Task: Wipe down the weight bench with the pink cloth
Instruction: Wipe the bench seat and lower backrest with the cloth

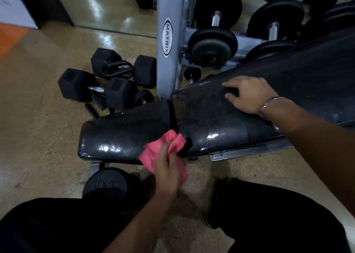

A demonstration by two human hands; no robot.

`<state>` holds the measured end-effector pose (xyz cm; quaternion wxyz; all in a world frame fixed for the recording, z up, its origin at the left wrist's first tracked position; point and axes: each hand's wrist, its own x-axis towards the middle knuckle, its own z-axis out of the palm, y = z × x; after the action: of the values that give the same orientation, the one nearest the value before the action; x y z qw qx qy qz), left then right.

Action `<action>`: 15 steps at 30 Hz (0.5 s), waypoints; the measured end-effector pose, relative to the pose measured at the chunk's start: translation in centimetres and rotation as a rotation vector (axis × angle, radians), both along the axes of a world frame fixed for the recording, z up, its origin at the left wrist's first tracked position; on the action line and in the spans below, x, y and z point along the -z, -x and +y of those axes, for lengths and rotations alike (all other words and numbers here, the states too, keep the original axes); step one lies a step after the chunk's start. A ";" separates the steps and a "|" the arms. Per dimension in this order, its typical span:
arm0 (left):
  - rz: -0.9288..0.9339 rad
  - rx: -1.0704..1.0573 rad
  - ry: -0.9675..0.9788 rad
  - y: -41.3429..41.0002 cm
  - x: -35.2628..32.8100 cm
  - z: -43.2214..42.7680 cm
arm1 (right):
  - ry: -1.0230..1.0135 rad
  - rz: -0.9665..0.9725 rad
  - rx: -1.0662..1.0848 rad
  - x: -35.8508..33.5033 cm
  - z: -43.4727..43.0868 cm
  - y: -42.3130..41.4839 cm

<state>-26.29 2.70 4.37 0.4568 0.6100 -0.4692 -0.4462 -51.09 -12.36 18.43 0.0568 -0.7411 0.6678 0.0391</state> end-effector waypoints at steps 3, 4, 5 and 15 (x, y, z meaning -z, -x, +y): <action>0.046 0.058 -0.032 3.1 -0.9 0.4 | 0.072 0.080 0.020 -1.3 0.3 2.1; 0.020 0.077 -0.031 3.7 -0.5 0.5 | 0.059 0.118 0.027 -1.5 0.4 2.7; -0.005 0.084 -0.016 4.0 0.1 0.5 | 0.034 0.146 0.033 -1.5 0.6 3.3; -0.211 0.236 0.119 3.2 1.6 -1.1 | -0.038 0.248 0.044 -0.4 0.9 4.1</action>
<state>-29.48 1.62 2.73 0.3850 0.5660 -0.6085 -0.4015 -55.17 -11.50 18.88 -0.0112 -0.7144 0.6851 0.1420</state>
